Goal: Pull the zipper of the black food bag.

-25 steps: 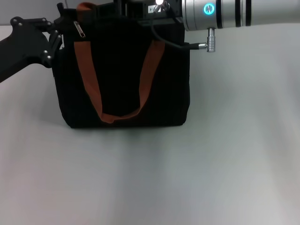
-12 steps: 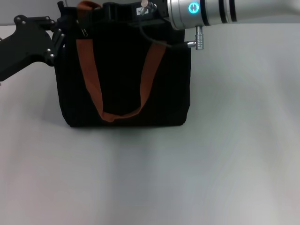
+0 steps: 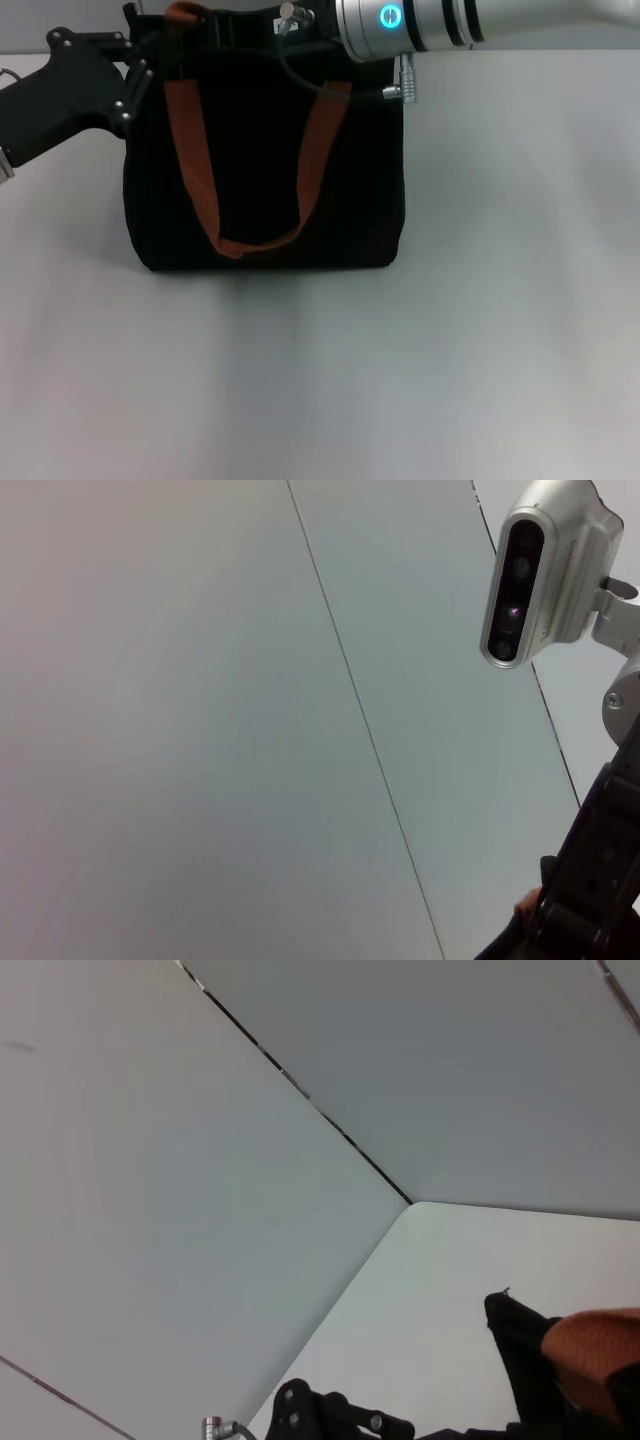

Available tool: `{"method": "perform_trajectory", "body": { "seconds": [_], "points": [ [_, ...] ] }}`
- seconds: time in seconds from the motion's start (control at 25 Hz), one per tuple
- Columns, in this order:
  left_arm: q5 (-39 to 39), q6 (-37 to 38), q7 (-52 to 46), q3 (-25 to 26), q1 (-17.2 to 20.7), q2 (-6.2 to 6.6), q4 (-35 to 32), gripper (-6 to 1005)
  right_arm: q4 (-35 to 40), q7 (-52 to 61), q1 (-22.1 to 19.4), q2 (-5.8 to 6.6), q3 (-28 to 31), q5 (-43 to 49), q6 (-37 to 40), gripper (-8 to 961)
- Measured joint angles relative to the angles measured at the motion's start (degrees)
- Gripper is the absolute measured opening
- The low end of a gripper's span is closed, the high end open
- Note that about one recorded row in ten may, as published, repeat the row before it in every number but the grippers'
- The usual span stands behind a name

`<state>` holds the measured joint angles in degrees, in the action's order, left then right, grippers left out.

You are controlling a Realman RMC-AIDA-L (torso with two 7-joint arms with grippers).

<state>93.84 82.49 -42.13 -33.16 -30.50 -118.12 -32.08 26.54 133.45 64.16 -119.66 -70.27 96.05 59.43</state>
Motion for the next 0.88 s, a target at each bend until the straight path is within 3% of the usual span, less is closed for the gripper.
{"method": "perform_trajectory", "body": {
  "seconds": [0.88],
  "points": [
    [-0.6,0.4,-0.5,0.9,1.1,0.29,-0.5,108,0.5,-0.5,-0.8,-0.15,-0.5,0.0,-0.6,122]
  ]
}}
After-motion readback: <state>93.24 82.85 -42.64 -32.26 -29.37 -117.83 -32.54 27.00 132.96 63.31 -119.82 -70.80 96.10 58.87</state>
